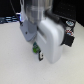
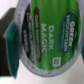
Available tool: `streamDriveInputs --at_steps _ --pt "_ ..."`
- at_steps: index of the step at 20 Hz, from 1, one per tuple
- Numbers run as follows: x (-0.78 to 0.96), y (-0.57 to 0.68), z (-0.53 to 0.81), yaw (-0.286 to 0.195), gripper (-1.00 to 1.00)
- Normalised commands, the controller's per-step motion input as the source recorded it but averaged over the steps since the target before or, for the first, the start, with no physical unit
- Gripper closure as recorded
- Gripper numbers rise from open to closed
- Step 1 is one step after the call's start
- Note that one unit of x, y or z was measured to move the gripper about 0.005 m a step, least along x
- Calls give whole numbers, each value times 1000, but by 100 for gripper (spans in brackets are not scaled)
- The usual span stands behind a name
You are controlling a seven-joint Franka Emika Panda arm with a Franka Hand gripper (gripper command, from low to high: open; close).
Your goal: Open the kcup holder, insert the kcup into the holder, and close the kcup holder
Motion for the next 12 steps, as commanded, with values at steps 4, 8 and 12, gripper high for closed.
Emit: streamDriveInputs --at_steps 4,8,12 --pt "-50 494 642 85 100" --pt "-128 513 486 73 100" --pt "-133 525 406 65 100"
